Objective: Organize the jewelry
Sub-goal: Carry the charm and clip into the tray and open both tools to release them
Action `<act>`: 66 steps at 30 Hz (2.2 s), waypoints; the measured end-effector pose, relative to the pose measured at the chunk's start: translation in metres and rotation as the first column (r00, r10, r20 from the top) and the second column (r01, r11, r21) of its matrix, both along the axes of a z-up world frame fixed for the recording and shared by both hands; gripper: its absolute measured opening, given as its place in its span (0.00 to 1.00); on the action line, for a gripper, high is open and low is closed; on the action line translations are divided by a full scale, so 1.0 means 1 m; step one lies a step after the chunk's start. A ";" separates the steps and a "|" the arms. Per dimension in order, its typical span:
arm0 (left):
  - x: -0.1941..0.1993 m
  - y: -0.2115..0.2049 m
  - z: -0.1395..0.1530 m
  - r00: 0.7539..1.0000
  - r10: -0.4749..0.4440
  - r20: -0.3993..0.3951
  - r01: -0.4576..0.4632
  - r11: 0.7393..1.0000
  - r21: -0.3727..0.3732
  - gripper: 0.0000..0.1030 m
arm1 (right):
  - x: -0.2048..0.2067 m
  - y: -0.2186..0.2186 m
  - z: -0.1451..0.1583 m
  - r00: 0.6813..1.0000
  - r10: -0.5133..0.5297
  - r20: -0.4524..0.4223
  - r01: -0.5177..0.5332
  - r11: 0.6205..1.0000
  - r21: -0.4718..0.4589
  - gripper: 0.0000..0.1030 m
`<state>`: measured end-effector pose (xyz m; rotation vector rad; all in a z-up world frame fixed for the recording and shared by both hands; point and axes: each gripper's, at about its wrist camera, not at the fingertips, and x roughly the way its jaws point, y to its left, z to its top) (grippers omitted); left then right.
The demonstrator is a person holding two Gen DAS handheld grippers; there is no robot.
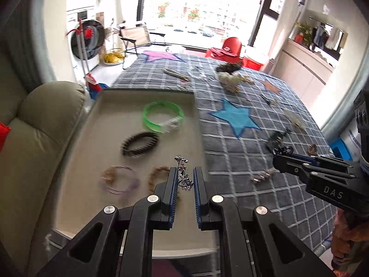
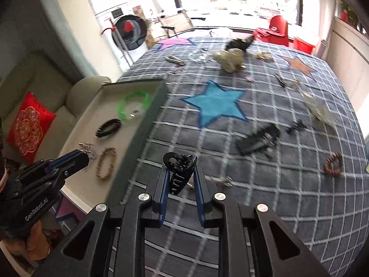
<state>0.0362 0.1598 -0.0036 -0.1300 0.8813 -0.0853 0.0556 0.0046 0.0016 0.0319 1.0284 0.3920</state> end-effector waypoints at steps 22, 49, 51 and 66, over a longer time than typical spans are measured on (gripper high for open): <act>0.083 0.078 -0.015 0.992 0.120 -0.033 -0.119 0.992 0.036 0.15 | 0.084 0.113 0.003 0.983 0.185 -0.016 -0.185 0.983 0.005 0.22; 0.143 0.084 -0.073 0.972 0.149 -0.183 -0.131 0.986 0.107 0.15 | 0.149 0.147 -0.063 0.971 0.189 -0.147 -0.188 0.982 0.022 0.22; 0.144 0.083 -0.073 0.971 0.149 -0.184 -0.130 0.985 0.113 0.15 | 0.149 0.147 -0.064 0.971 0.187 -0.149 -0.186 0.982 0.024 0.22; 0.142 0.077 -0.072 0.967 0.170 -0.188 -0.137 0.975 0.176 0.15 | 0.137 0.121 -0.033 0.984 0.143 -0.109 -0.129 0.984 0.122 0.48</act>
